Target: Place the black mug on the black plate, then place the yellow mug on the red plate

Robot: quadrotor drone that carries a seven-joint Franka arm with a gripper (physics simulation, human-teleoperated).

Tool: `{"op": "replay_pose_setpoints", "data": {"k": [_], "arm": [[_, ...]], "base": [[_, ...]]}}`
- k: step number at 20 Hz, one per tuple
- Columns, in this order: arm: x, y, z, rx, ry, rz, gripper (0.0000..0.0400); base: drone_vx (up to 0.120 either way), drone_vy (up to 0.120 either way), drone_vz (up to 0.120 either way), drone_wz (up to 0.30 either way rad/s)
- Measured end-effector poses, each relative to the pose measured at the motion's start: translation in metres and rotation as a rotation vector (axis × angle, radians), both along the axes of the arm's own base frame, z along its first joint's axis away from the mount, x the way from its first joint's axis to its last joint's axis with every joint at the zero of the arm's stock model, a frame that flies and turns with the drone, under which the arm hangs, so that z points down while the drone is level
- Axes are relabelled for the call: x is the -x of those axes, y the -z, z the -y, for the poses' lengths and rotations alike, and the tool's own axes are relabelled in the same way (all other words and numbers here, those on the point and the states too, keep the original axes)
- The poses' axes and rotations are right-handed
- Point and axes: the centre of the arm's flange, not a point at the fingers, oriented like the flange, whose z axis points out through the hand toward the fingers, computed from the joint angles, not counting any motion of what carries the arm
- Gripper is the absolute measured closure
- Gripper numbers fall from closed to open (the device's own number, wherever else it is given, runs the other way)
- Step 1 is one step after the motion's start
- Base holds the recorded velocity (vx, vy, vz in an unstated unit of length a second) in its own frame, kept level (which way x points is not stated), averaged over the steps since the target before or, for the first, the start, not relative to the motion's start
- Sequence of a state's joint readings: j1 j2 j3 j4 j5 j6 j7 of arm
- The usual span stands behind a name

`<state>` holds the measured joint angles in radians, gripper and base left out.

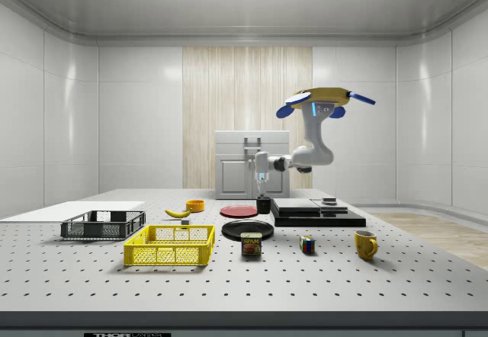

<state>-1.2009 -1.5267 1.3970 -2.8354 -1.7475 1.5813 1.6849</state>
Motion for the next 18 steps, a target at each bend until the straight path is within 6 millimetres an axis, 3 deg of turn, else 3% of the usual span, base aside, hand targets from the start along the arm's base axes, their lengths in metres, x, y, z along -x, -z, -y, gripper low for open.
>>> {"op": "replay_pose_setpoints", "data": {"k": [9,18], "arm": [[0.000,0.000,0.000,0.000,0.000,0.000,0.0290],[0.000,-0.030,0.000,0.000,0.000,0.000,0.0290]], "base": [[0.120,0.000,0.000,0.000],[0.000,0.000,0.000,0.000]]}}
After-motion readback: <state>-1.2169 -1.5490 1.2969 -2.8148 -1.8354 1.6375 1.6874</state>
